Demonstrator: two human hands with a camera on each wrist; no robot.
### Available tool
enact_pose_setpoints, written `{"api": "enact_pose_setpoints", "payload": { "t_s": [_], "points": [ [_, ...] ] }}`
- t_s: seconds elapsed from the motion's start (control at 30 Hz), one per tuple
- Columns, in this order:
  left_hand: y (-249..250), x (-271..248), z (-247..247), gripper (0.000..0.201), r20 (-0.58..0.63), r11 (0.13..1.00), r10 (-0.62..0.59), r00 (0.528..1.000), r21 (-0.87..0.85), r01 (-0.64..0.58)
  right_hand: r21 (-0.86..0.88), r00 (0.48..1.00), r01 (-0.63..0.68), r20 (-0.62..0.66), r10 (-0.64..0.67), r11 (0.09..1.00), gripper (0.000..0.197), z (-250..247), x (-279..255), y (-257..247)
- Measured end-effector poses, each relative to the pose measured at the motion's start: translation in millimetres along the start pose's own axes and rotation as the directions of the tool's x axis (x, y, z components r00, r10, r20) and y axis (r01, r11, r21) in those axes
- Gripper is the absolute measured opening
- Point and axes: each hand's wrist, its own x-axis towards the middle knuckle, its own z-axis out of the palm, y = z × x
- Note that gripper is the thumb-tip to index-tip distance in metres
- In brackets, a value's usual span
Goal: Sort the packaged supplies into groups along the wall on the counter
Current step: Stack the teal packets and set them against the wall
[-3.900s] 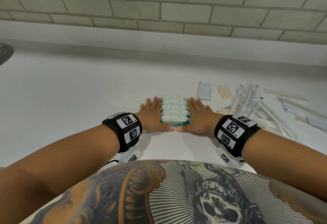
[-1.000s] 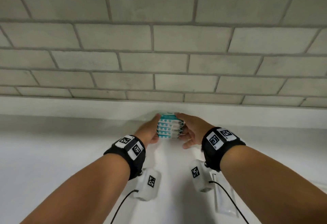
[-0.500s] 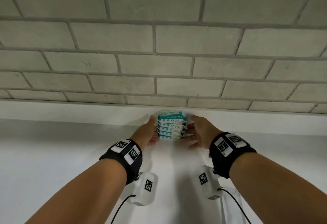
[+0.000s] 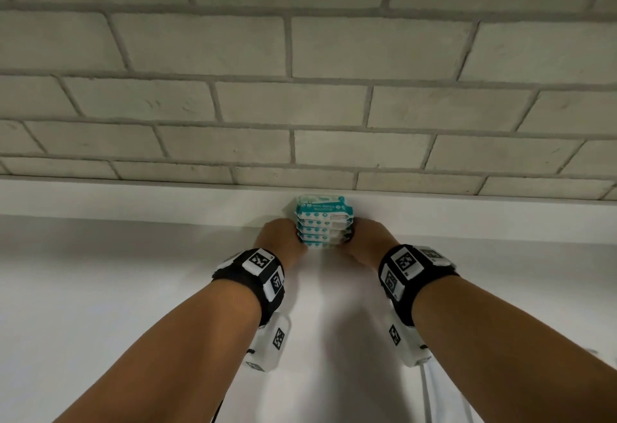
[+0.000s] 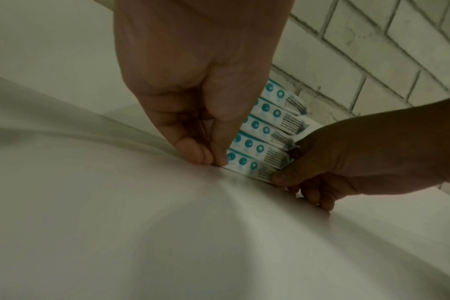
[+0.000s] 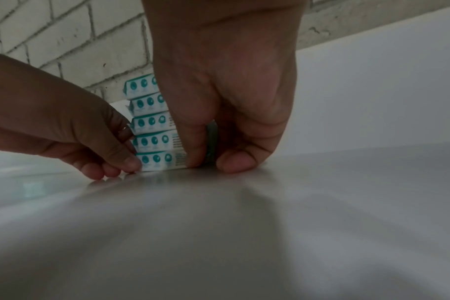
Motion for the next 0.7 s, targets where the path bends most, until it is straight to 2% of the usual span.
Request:
{"api": "enact_pose_setpoints", "payload": {
  "t_s": [0.17, 0.27, 0.4, 0.6, 0.7],
  "points": [
    [-4, 7, 4, 0.025, -0.051, 0.999, 0.007, 0.999, -0.045, -0.009, 0.042, 1.0, 0.011, -0.013, -0.01, 0.999, 0.037, 1, 5, 5],
    [-9, 6, 5, 0.024, -0.059, 0.991, 0.005, 0.998, -0.131, -0.013, 0.051, 0.999, 0.028, 0.033, -0.03, 0.998, 0.038, -3, 5, 6],
    [-10, 1, 5, 0.022, -0.093, 0.952, 0.0, 0.996, -0.304, -0.029, 0.167, 0.998, 0.036, 0.036, -0.043, 0.985, 0.04, -5, 6, 12],
    [-10, 1, 5, 0.02, -0.111, 0.927, -0.02, 0.994, -0.374, -0.023, 0.229, 0.999, 0.008, 0.047, -0.02, 0.973, 0.043, -5, 6, 11],
    [-13, -1, 3, 0.022, -0.107, 0.904, -0.01, 0.994, -0.426, -0.037, 0.334, 0.996, -0.014, 0.088, -0.017, 0.943, 0.041, -8, 4, 14]
  ]
}}
